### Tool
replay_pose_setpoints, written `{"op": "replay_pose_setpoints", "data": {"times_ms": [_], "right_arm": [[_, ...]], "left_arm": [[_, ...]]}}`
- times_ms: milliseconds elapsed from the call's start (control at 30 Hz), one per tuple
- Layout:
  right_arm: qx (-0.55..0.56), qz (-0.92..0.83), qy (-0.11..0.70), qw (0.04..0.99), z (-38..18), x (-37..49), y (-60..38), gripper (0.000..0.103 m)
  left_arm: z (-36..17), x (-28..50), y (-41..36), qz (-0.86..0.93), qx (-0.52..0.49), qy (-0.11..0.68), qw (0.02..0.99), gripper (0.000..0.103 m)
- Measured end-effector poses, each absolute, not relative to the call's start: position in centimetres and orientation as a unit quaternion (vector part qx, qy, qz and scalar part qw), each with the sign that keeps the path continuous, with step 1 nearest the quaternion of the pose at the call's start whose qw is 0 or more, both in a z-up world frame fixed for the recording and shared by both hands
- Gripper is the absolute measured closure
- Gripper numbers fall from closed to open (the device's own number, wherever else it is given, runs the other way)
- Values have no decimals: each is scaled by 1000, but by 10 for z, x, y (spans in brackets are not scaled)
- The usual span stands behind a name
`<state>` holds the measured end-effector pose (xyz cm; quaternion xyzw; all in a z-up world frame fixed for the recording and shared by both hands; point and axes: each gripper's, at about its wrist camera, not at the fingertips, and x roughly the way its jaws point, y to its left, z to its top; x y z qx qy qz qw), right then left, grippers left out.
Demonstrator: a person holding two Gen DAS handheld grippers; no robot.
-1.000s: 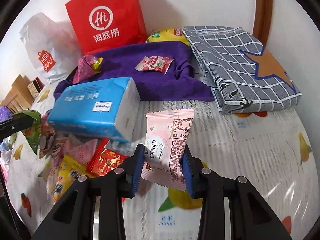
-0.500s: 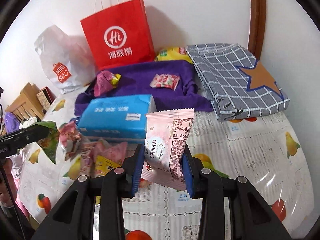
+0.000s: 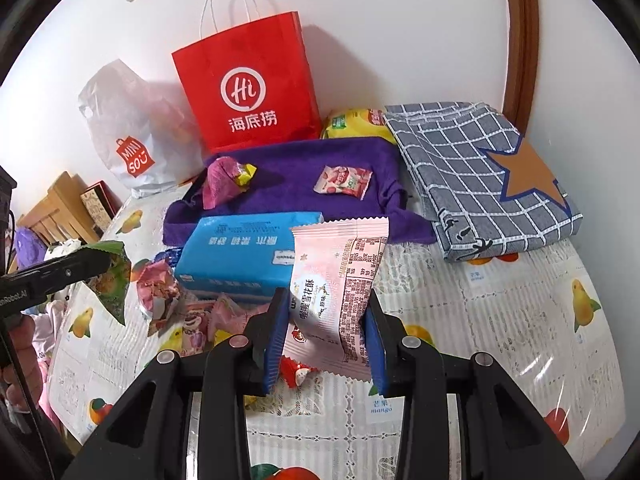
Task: Organize snacks
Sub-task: 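Carry the green bag with left tool while right tool carries biscuit packet over towel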
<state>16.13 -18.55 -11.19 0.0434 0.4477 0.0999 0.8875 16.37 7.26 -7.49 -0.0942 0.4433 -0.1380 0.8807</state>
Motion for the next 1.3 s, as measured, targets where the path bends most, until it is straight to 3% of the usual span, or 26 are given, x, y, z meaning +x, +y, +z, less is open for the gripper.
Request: {"op": "replay_pose_setpoints", "data": {"times_ms": [600, 1300], "right_arm": [[43, 128, 415, 900, -83, 178, -182, 67], [29, 140, 407, 902, -77, 260, -155, 67]], "left_arm": [[-50, 182, 61, -133, -89, 429, 889, 61], [-43, 245, 67, -118, -66, 426, 895, 61]]}}
